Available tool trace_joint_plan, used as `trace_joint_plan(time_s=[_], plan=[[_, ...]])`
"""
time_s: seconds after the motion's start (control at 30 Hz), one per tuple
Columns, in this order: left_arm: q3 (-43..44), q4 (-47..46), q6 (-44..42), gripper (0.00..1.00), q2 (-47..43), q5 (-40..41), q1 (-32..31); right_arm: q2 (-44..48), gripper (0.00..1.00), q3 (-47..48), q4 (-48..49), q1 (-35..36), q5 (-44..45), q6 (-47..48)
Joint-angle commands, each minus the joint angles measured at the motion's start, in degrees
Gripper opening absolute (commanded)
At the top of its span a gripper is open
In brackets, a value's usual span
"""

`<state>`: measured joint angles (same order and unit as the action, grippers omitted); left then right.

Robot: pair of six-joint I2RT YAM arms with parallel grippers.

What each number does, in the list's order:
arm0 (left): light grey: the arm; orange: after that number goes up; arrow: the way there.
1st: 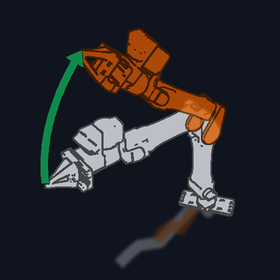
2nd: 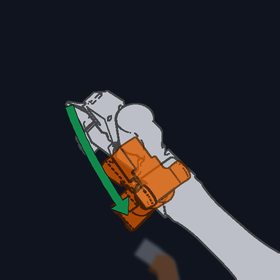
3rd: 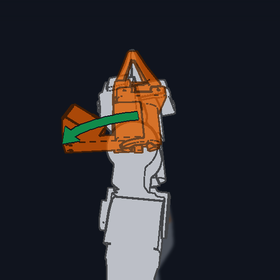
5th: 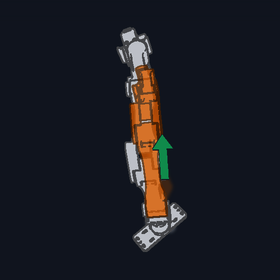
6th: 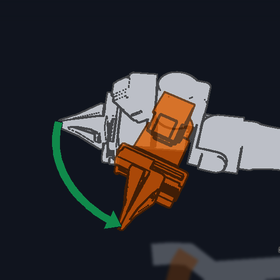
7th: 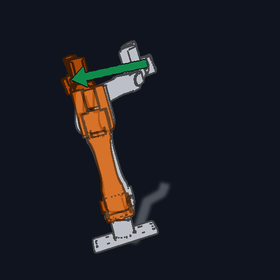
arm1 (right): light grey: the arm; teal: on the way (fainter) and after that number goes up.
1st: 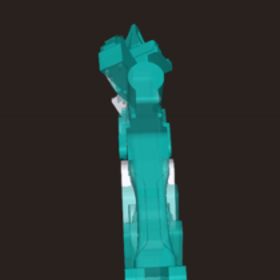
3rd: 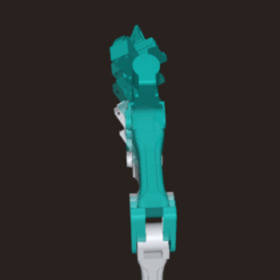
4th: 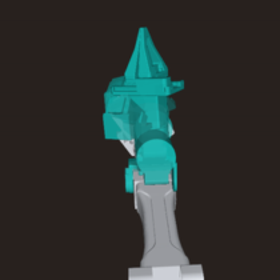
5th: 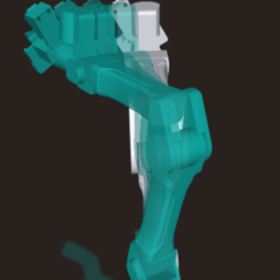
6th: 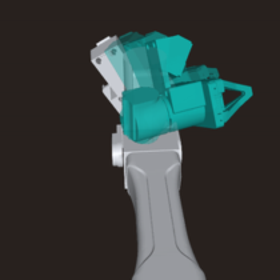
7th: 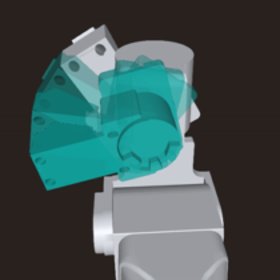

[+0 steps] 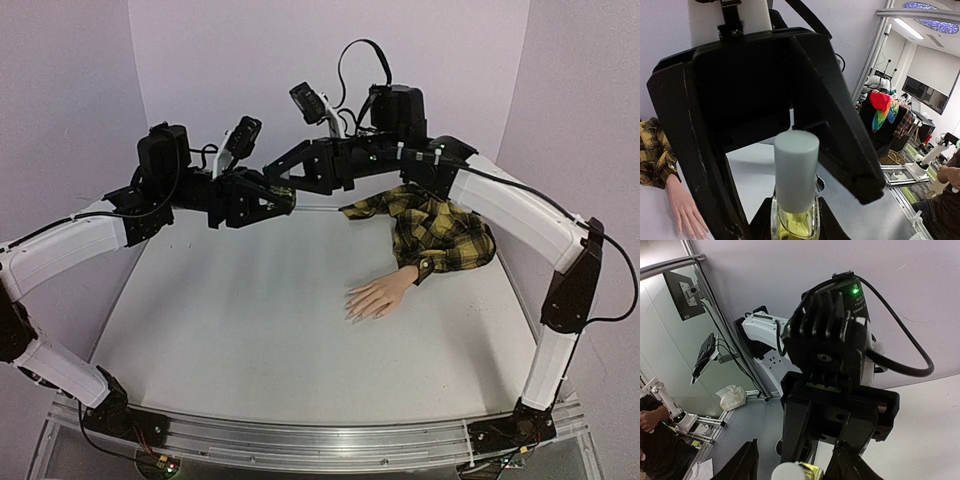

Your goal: Paint the nails

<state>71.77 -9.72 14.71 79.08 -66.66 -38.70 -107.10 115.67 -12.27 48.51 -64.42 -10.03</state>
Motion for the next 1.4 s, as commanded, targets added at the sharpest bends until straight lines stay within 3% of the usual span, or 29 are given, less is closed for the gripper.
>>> trace_joint_plan(time_s=[0.0, 0.3, 0.57, 0.67, 0.77, 0.87, 0.93, 0.97, 1.03, 1.1, 1.2, 1.3, 1.37], plan=[[2.4, -3.1, 0.3, 0.0, -0.5, -2.0, -0.1, -1.2, 0.42, 3.4, 3.9, 0.0, -3.1, -2.5], [2.1, -2.5, -0.2, 0.0, -0.4, -2.3, -0.1, 0.8, 0.37, 0.3, 4.3, 0.0, -2.4, -1.1], [2.8, -0.8, -1.4, 0.0, -0.5, -0.4, -0.1, 1.2, 0.03, -0.9, 4.4, 0.1, -3.0, -1.2], [3.8, 0.7, -1.6, 0.0, -0.9, 7.3, -0.1, 1.7, 0.0, -2.5, 4.4, 0.4, 0.6, -0.9], [5.3, 5.4, -4.1, 0.0, -1.7, 23.4, -0.1, 3.6, 0.0, -6.4, 4.4, 1.0, 12.5, 0.7], [5.6, 7.8, -5.3, 0.0, -2.8, 45.4, -0.1, 5.8, 0.0, -10.5, 4.3, 1.5, 28.6, -0.2], [5.3, 7.9, -6.1, 0.0, -3.1, 60.0, -0.1, 7.2, 0.0, -12.7, 3.0, 3.1, 48.0, -0.6], [5.5, 7.9, -6.8, 0.0, -2.7, 64.4, -0.2, 7.7, 0.0, -13.1, 1.6, 4.9, 61.5, -0.8], [6.3, 8.0, -8.3, 0.0, -0.9, 73.0, -0.4, 7.1, 0.0, -12.1, -1.1, 8.4, 78.2, -1.9], [7.3, 8.3, -9.5, 0.0, 1.3, 76.7, -0.7, 5.4, 0.0, -9.8, -3.6, 11.0, 89.8, -2.9], [7.1, 7.5, -8.9, 0.0, 2.9, 77.1, -0.8, 3.0, 0.0, -5.4, -6.2, 14.2, 97.2, -1.7], [6.2, 7.2, -8.3, 0.0, 2.8, 74.7, -0.9, 2.3, 0.0, -1.8, -7.6, 15.5, 96.9, 1.6], [5.4, 7.0, -8.3, 0.0, 2.2, 72.4, -0.9, 3.1, 0.08, -1.4, -7.8, 15.5, 92.9, 3.2]])
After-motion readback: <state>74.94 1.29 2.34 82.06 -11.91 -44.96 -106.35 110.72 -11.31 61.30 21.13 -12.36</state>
